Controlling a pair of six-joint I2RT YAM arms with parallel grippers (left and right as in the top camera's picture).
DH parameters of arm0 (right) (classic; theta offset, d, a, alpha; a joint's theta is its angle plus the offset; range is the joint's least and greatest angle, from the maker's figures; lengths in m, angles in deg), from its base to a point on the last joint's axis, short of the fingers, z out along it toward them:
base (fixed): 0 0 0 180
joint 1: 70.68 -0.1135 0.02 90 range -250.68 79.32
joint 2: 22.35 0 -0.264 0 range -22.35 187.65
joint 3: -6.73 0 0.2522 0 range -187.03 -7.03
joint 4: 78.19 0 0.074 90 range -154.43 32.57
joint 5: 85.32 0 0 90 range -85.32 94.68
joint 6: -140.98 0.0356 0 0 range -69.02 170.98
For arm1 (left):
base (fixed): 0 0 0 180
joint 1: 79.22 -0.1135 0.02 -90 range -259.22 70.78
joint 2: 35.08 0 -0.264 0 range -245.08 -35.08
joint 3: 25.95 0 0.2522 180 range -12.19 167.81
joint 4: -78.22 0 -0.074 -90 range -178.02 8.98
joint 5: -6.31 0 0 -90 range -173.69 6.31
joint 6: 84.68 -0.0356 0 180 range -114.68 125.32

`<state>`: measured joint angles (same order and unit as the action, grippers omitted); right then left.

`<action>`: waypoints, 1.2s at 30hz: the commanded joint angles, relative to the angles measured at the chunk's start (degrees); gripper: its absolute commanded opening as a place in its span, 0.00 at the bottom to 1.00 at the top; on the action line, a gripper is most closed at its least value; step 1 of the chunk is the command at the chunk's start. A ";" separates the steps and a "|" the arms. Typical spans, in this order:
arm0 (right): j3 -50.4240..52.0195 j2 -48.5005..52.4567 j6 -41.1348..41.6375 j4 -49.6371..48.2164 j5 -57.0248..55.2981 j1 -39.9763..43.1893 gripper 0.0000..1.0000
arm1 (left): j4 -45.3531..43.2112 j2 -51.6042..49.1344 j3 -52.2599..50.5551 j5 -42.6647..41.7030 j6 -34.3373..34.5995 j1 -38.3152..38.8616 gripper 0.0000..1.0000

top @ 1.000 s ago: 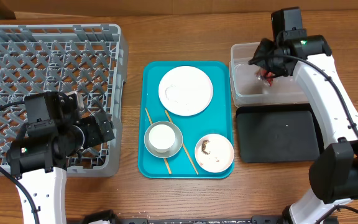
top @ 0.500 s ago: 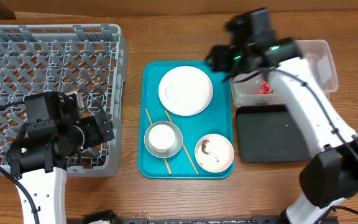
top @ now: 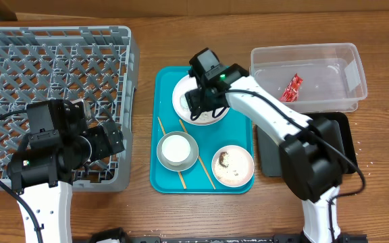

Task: Sort waste into correct bins and load items into the dishwasher
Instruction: 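Return the right gripper to the plate and grasp the white tissue, then carry the tissue into the clear bin and release it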

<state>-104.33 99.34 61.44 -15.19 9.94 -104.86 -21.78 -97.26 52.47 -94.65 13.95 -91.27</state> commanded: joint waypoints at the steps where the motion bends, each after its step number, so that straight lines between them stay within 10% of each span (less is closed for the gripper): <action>1: -1.03 2.62 -0.02 -1.20 -1.31 -0.37 0.68 | 0.00 -0.35 1.29 -0.68 -0.92 -0.31 1.00; 11: -1.03 2.73 -0.02 -0.50 2.21 -0.39 0.33 | -0.04 -0.35 1.29 -0.66 -0.92 -0.31 1.00; 17: -0.09 2.75 0.00 -0.66 2.32 -0.57 0.46 | -0.04 -0.37 1.27 -0.66 -0.90 -0.28 1.00; 28: 3.19 2.75 0.02 -2.80 2.32 -0.66 0.36 | 0.00 -0.37 1.22 -0.66 -0.90 -0.31 1.00; 36: 1.29 2.60 -0.04 0.59 2.25 -0.15 0.04 | 0.44 -0.37 1.22 -0.63 -0.92 -0.31 1.00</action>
<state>-101.42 102.73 61.61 -16.90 11.97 -105.23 -21.74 -97.26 52.47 -94.65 13.95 -91.27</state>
